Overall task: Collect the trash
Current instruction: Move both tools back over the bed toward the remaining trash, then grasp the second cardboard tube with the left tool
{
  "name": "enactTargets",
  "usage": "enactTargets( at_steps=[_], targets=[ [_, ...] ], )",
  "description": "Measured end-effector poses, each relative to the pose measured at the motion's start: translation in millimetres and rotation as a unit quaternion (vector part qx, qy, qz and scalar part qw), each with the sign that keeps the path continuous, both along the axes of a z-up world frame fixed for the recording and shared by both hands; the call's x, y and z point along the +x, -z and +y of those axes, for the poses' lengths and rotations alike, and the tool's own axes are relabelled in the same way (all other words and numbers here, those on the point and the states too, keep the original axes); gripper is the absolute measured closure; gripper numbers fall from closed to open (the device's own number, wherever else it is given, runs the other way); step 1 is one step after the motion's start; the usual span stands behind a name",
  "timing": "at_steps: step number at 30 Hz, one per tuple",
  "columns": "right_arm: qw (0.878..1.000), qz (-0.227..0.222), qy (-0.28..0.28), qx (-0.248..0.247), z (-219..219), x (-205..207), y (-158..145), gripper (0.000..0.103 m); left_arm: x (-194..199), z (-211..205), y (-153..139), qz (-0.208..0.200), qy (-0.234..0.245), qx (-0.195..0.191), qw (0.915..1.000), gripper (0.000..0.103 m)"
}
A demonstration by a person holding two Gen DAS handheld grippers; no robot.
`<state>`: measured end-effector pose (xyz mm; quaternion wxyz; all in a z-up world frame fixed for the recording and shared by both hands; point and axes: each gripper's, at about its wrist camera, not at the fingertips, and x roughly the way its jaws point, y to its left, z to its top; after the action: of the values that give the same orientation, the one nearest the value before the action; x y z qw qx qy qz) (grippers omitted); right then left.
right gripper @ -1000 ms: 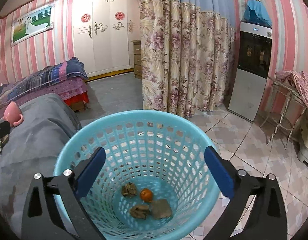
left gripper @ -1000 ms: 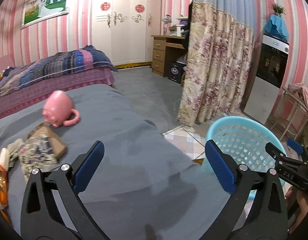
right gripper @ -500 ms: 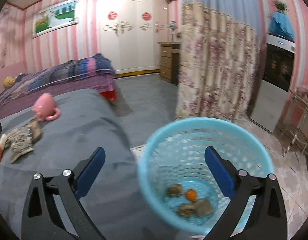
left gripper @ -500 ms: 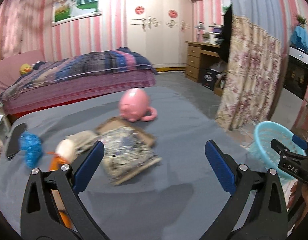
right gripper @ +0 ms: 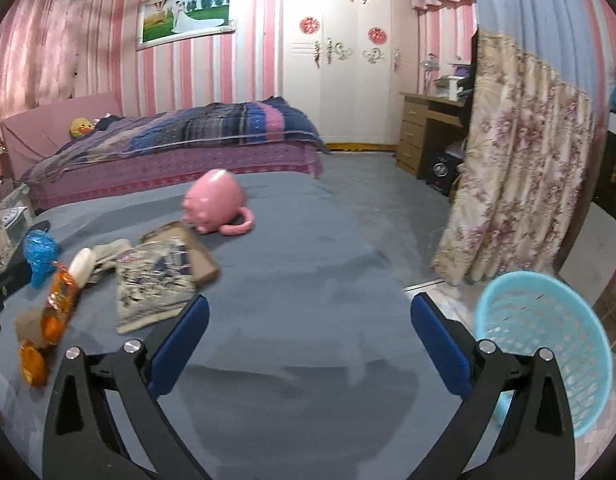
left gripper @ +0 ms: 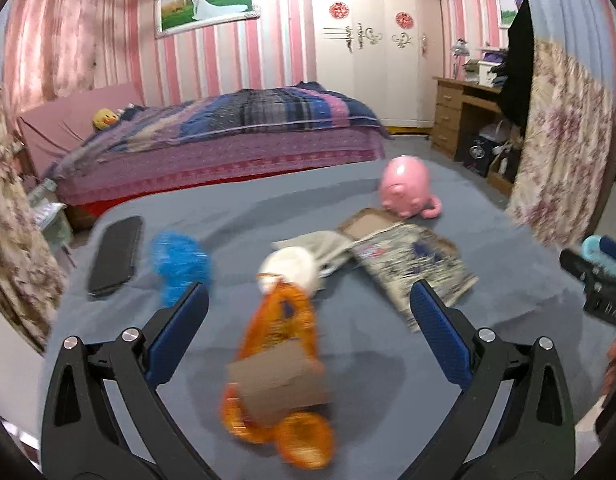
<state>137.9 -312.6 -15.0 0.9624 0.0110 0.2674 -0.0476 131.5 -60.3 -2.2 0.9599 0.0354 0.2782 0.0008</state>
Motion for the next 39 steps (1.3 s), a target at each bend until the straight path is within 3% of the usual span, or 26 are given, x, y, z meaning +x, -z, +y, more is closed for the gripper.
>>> enactTargets(
  at_steps=[7,12,17,22,35,39],
  targets=[
    [1.0,0.0,-0.02,0.01,35,12,9,0.004,0,37,13,0.027,-0.009,0.0,0.9996,0.006],
    [1.0,-0.016,-0.021,0.002,38,10,20,0.004,-2,51,25,0.038,-0.02,0.011,0.999,0.006],
    [0.999,0.036,-0.009,0.003,34,21,37,0.004,2,67,35,0.057,-0.029,-0.011,0.9979,0.006],
    [0.999,0.033,-0.012,0.021,26,20,37,0.004,7,66,44,0.074,-0.023,-0.009,0.997,0.006],
    [0.999,0.023,-0.002,-0.025,33,20,33,0.004,18,29,59,0.107,0.038,-0.036,0.9929,0.006],
    [1.0,0.026,-0.002,-0.014,29,21,34,0.004,19,21,58,0.112,0.053,-0.042,0.9914,0.03]
  ],
)
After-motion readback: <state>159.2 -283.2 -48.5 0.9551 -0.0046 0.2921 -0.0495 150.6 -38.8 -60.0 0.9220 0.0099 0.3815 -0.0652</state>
